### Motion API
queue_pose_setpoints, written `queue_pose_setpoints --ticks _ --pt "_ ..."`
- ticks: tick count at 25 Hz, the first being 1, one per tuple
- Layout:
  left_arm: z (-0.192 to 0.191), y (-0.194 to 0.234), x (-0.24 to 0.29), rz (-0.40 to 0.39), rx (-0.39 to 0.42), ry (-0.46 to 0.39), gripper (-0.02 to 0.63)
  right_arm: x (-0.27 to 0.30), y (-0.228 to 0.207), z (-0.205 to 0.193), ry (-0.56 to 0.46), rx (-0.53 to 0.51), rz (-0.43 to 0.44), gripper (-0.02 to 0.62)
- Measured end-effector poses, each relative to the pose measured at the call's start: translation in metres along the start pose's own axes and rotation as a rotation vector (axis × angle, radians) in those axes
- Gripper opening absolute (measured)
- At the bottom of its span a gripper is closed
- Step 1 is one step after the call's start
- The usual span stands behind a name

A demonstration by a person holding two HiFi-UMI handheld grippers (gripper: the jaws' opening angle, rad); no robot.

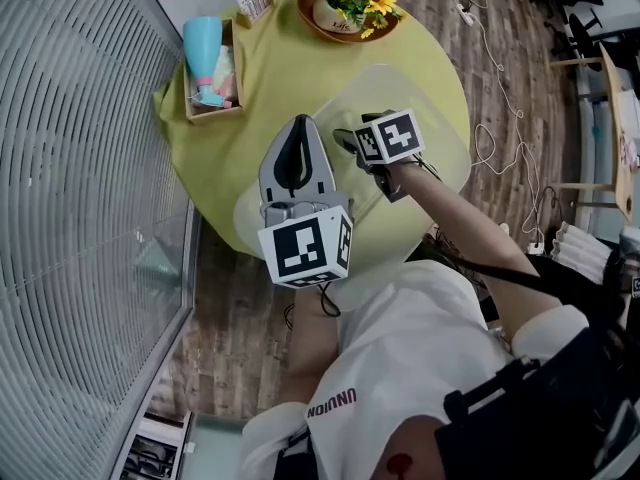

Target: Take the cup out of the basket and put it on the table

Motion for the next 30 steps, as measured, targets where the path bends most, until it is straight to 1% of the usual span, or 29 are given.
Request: queue_pose_setpoints --ticks 10,15,25,30 --pt "0.002 -0.001 -0.002 -0.004 -0.006 0.0 0.014 0.006 -0.003 -0.007 0.032 0.017 -0.004 0.302" --pt "0.002 0.001 0.002 -0.004 -0.012 0.002 0.014 0.014 -0.006 -0.01 0.042 0.053 0.009 0.302" --pt "0.004 0.0 -0.001 -0.007 -0.014 0.0 0.014 0.017 -0.008 -0.014 0.055 0.067 0.002 0.302" --pt "0.003 -0.001 0.001 -0.013 -0.014 0.001 0.014 0.02 -0.009 -0.012 0.068 0.057 -0.003 0.302"
Point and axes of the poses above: the fingertips, and each gripper's own axes: x forward along the fingers, y to its left, z out of its top, the point moved 4 cm from there along -x, backward along the fingers, and after that the axes turned 12 degrees about z, right-handed, at the moved point
